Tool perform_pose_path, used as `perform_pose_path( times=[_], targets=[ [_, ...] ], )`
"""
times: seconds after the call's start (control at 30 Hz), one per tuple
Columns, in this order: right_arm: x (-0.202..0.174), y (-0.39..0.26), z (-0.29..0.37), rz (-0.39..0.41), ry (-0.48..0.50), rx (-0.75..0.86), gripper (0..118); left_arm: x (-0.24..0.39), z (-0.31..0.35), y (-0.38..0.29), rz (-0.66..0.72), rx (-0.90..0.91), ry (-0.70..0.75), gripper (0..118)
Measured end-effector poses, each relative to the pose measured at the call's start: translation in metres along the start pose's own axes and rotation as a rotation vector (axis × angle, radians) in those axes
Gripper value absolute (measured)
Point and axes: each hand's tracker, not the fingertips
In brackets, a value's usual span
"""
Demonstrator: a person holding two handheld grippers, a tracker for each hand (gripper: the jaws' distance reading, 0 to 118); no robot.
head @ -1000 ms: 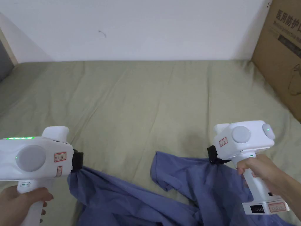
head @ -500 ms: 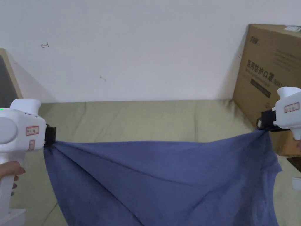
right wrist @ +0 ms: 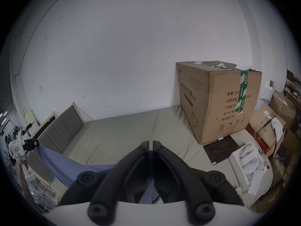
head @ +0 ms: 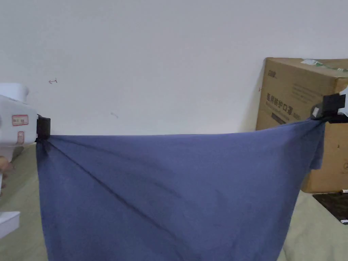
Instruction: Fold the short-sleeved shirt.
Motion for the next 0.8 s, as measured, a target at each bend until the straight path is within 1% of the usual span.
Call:
perform_pose_path(
  times=[0.1, 0.23, 0.37, 0.47, 0.5, 0.53, 0.57, 0.63, 0.67, 0.7, 0.73, 0.8],
  targets=[
    [-0.003, 0.018, -0.009, -0.012, 0.008, 0.008, 4, 0.003, -0.007, 0.021, -0.005, 0.028, 0.020, 2],
    [-0.020, 0.057, -0.039, -0.016, -0.011, 0.024, 4, 0.000, -0.033, 0.061, 0.040, 0.047, 0.027, 2],
    [-0.035, 0.099, -0.070, -0.019, -0.010, 0.035, 4, 0.002, -0.068, 0.104, -0.021, 0.059, 0.097, 2],
    [-0.048, 0.135, -0.089, -0.034, -0.004, 0.074, 4, -0.007, -0.087, 0.136, 0.046, 0.085, 0.083, 2],
    [-0.051, 0.148, -0.095, -0.031, 0.000, 0.083, 4, -0.009, -0.093, 0.146, 0.041, 0.105, 0.092, 2],
    [-0.055, 0.161, -0.099, -0.026, 0.002, 0.094, 4, -0.008, -0.101, 0.156, 0.002, 0.120, 0.133, 2],
    [-0.058, 0.172, -0.101, -0.027, 0.005, 0.106, 4, -0.009, -0.107, 0.166, -0.002, 0.121, 0.160, 2],
    [-0.067, 0.193, -0.103, -0.025, 0.008, 0.131, 4, -0.012, -0.118, 0.186, -0.022, 0.131, 0.163, 2],
    [-0.073, 0.202, -0.104, -0.023, 0.010, 0.148, 4, -0.013, -0.121, 0.195, 0.005, 0.153, 0.174, 2],
    [-0.079, 0.213, -0.105, -0.011, 0.003, 0.159, 4, -0.013, -0.124, 0.204, -0.018, 0.160, 0.172, 2],
    [-0.084, 0.222, -0.105, 0.000, -0.005, 0.173, 4, -0.013, -0.125, 0.211, 0.005, 0.184, 0.178, 2],
    [-0.094, 0.235, -0.101, 0.017, -0.010, 0.196, 4, -0.013, -0.129, 0.226, -0.013, 0.195, 0.184, 2]
  ],
)
